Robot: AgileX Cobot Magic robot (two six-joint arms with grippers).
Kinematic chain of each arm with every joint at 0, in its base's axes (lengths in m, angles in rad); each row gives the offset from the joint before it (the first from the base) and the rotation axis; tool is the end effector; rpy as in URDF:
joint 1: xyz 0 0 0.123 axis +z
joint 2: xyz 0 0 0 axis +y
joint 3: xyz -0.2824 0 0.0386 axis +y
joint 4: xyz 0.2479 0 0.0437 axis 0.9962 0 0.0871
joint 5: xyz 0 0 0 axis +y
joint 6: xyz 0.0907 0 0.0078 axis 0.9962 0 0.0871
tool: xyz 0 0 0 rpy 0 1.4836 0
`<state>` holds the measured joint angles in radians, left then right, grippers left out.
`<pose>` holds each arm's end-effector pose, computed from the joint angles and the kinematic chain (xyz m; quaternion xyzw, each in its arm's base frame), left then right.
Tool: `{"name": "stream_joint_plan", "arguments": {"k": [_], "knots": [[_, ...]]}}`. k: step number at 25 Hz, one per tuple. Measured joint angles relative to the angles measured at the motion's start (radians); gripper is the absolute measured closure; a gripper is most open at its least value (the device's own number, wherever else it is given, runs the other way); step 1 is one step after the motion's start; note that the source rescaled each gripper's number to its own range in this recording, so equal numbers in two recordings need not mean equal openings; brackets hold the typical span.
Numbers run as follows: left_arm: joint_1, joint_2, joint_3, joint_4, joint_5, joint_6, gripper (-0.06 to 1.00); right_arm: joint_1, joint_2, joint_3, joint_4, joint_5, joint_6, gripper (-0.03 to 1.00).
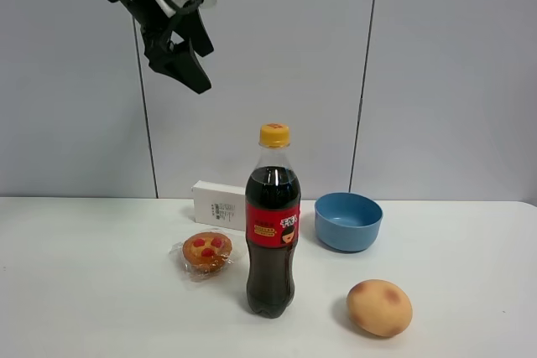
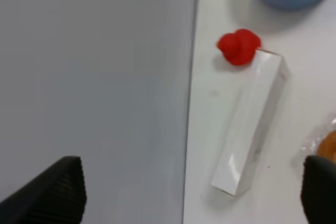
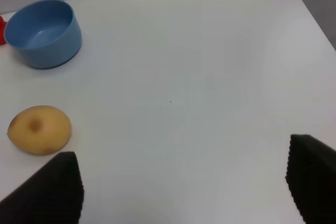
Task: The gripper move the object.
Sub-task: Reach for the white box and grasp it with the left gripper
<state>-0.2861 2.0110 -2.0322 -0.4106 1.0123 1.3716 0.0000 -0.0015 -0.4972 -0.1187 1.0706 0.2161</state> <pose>0.4304 -0.1588 0.3457 0.6512 0.6586 -0.0047 0.3770 -0.0055 -0.0095 0.2761 0.0947 0.8494 -0.0033 0.5192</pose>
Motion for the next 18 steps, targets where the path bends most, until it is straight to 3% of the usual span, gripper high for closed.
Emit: {"name": "stream_joint_plan", "arguments": {"k": [9, 18], "knots": [[0.004, 0.058, -0.001, -0.014, 0.047, 0.43, -0.06, 0.0, 0.0, 0.0, 0.0, 0.0, 0.0, -0.03], [0.007, 0.174, -0.047, -0.06, 0.015, 0.482, -0.04, 0.0, 0.0, 0.0, 0.0, 0.0, 0.0, -0.03]]}}
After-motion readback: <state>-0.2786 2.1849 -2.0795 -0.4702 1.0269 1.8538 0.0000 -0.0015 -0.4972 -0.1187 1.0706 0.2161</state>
